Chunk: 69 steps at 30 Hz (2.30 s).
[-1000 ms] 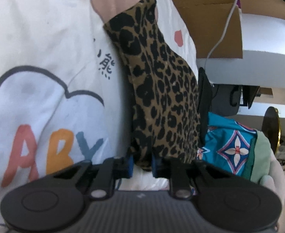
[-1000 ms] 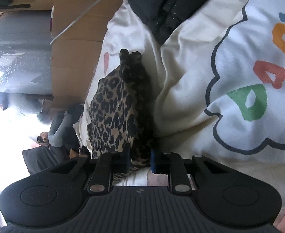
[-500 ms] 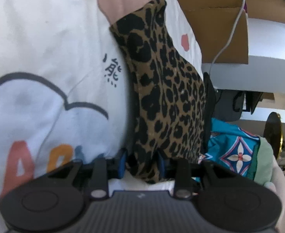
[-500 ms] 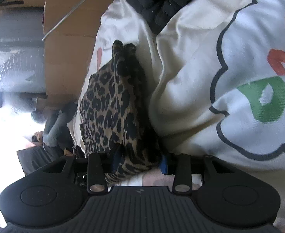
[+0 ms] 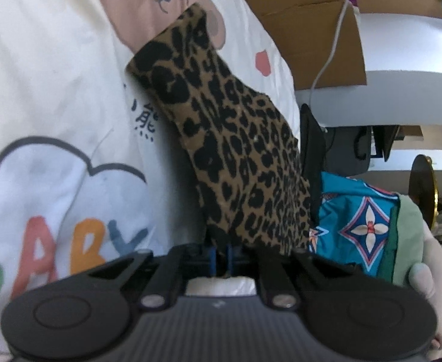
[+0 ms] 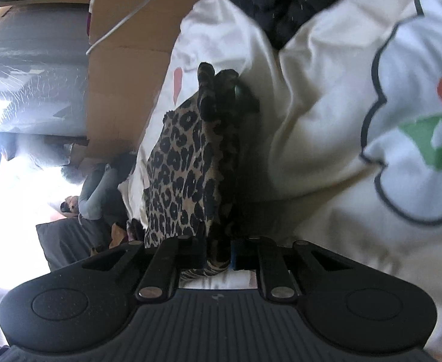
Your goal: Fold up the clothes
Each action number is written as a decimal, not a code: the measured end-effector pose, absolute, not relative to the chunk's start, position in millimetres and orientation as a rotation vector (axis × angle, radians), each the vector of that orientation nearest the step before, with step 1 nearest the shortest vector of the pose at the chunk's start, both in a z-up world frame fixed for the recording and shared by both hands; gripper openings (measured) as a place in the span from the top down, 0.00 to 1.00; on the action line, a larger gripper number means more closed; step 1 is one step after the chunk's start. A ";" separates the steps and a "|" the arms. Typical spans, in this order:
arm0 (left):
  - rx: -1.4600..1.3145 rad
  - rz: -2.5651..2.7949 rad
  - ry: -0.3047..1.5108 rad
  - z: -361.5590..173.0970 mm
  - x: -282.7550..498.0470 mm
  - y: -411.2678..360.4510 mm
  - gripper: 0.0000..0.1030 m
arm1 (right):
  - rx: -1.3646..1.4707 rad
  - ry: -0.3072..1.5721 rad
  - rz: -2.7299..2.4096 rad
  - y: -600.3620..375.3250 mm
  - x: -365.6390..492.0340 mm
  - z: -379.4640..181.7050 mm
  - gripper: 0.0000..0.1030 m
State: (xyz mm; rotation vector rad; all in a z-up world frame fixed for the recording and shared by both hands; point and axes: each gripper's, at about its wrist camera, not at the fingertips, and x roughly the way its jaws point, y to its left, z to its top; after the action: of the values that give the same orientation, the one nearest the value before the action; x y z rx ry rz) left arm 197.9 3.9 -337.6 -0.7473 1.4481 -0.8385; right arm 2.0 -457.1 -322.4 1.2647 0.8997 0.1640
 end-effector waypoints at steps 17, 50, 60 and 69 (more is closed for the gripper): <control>-0.648 -0.744 1.580 -329.9 163.3 31.7 0.94 | 1.189 1.014 0.248 -423.8 -5.1 -314.3 0.89; -0.557 -0.915 1.751 -332.2 134.2 0.2 0.95 | 0.976 0.857 0.071 -494.7 61.2 -263.5 0.92; -0.616 -0.937 1.613 -315.1 166.1 12.7 0.85 | 0.967 0.856 -0.025 -512.9 69.0 -265.7 0.91; -0.516 -0.944 1.513 -302.8 189.9 -12.9 0.84 | 1.137 0.875 -0.035 -504.0 32.9 -299.6 0.62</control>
State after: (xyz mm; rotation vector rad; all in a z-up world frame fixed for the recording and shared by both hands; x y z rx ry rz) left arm 189.9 -12.9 -302.8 -0.5164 1.5134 -0.9442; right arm 32.9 -504.0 -299.6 1.1373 0.8748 -0.0347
